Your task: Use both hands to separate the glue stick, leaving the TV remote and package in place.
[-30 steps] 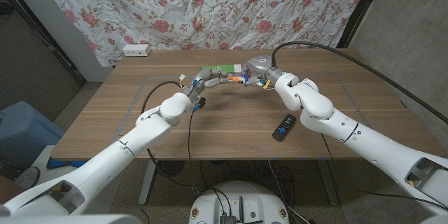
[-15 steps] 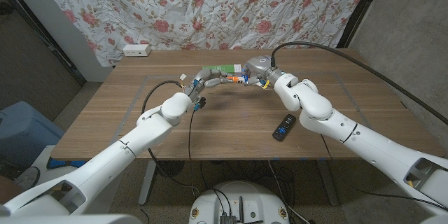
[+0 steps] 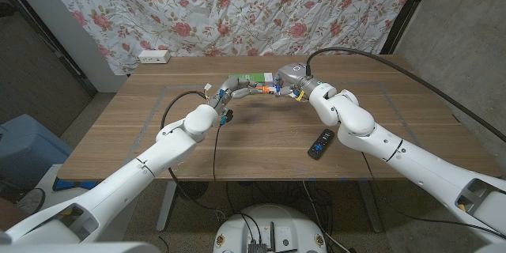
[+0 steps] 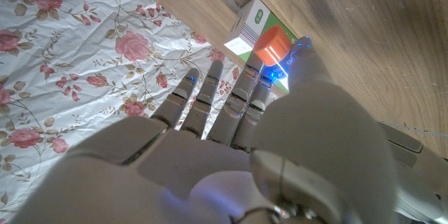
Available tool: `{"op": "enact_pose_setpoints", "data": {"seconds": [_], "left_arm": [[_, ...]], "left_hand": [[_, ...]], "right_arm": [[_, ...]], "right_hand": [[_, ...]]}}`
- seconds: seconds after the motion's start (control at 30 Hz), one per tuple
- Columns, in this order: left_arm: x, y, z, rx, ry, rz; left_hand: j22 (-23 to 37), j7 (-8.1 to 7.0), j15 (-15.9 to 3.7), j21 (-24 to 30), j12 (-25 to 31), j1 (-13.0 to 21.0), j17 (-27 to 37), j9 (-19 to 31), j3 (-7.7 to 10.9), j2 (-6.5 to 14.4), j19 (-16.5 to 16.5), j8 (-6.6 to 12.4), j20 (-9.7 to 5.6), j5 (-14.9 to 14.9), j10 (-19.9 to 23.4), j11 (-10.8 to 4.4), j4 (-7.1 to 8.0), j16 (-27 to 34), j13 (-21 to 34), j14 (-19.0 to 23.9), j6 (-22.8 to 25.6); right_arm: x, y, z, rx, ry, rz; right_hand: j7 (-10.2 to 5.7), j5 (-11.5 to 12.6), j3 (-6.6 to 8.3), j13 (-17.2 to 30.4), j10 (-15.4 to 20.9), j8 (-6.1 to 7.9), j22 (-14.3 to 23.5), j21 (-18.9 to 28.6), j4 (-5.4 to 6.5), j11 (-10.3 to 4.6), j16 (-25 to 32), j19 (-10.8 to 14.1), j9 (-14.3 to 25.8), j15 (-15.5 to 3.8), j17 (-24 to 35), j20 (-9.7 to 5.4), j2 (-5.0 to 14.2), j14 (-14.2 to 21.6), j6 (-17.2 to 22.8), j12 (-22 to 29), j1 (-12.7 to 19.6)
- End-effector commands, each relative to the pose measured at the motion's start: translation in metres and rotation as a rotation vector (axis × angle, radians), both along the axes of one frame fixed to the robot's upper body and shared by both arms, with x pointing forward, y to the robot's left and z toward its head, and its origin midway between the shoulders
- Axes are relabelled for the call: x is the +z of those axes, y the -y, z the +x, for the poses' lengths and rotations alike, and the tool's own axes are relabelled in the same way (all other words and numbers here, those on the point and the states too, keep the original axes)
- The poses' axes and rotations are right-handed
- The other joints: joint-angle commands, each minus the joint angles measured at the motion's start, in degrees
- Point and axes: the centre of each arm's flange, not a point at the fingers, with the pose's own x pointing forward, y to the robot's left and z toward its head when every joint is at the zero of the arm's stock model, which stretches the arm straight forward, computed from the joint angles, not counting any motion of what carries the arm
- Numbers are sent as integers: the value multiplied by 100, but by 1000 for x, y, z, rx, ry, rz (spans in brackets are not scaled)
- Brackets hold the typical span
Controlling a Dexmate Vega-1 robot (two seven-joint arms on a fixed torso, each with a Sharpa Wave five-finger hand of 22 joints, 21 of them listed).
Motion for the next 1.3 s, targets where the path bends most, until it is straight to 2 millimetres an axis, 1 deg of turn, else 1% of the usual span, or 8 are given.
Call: {"op": "enact_pose_setpoints", "data": {"seconds": [0.03,0.43,0.8,0.87,1.2,1.3], "left_arm": [[0,0,1,3,1,-4],[-1,-1,1,-12,1,-8],[-1,-3,3,-32,-5,-20],[-1,-3,4,-27,-8,-21],[-2,-5,3,-10,-11,-22],[-2,-5,3,-9,-10,-24]], "left_hand": [[29,69,-443,31,-10,9,-1,21,-25,54,37,-28,-5,14,76,-38,13,-4,13,60,138],[30,20,-446,22,-57,24,-4,23,-43,74,36,-58,-17,13,42,-79,7,-15,14,88,147],[31,24,-437,12,-75,32,-7,25,-56,86,25,-82,-18,12,34,-106,6,-23,16,101,131],[31,20,-443,12,-77,33,-7,25,-61,89,25,-85,-19,11,35,-82,6,-26,17,102,136],[31,0,-446,7,-84,30,-8,27,-76,97,23,-95,-22,10,40,-97,10,-33,18,105,140],[32,14,-430,7,-84,25,-9,28,-84,102,24,-96,-25,9,46,-91,13,-35,19,108,148]], "right_arm": [[-1,2,2,-2,-2,5],[-1,2,3,5,0,6],[-1,2,5,3,5,4],[-1,2,5,4,5,2],[-1,2,6,-1,4,0],[-1,1,6,-11,6,-1]], "right_hand": [[-348,37,-15,16,60,49,10,0,-6,6,19,1,26,-676,18,-22,153,40,547,21,117],[-348,38,-12,11,69,46,10,9,-20,6,36,39,24,-711,20,-29,164,62,552,16,160],[-347,37,-16,11,75,44,10,7,-27,5,51,48,23,-725,24,-51,168,68,560,14,194],[-347,35,-20,10,76,44,10,7,-22,5,54,51,23,-717,24,-53,169,70,564,14,193],[-347,33,-25,13,81,47,10,6,-15,5,57,55,23,-710,24,-58,176,66,578,15,197],[-347,32,-26,15,83,46,11,5,-14,5,60,56,23,-711,26,-62,180,68,580,16,200]]}}
